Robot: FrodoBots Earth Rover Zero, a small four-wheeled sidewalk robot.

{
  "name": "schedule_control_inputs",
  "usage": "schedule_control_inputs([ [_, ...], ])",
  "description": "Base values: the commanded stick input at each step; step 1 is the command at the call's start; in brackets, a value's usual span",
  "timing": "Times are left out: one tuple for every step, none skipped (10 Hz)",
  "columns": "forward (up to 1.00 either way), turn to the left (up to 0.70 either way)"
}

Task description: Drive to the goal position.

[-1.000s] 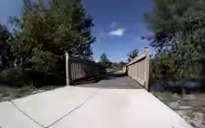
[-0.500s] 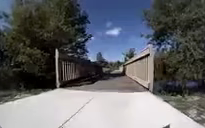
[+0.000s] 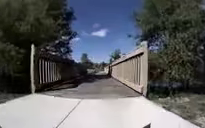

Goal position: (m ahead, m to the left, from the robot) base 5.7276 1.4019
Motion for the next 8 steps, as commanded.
schedule_control_inputs([
  [0.85, 0.00],
  [0.85, 0.00],
  [0.85, 0.00],
  [0.85, 0.00],
  [0.85, 0.00],
  [0.85, 0.00],
  [0.85, 0.00],
  [0.85, 0.00],
])
